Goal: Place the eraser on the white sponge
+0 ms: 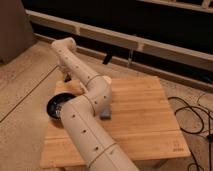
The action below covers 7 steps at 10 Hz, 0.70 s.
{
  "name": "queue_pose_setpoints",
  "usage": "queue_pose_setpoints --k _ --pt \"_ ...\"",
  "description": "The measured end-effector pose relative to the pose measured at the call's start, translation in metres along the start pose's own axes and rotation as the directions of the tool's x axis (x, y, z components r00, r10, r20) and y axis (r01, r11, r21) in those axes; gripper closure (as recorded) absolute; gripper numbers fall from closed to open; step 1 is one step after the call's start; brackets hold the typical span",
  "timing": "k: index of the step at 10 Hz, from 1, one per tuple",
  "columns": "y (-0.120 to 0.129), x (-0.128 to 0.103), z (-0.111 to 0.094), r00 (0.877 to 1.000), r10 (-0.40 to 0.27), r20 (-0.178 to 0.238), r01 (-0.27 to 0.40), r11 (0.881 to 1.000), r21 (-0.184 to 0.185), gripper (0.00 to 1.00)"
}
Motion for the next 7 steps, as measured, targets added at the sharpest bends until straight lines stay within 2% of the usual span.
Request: queue_pose_setpoints --k 4,7 --pt "0.0008 0.0003 0.0003 1.0 0.002 -0.002 -0.002 1.0 -0.001 1.0" --pt "0.0092 0.009 0.0028 0.999 -0.012 -0.05 0.012 1.0 -0.004 1.0"
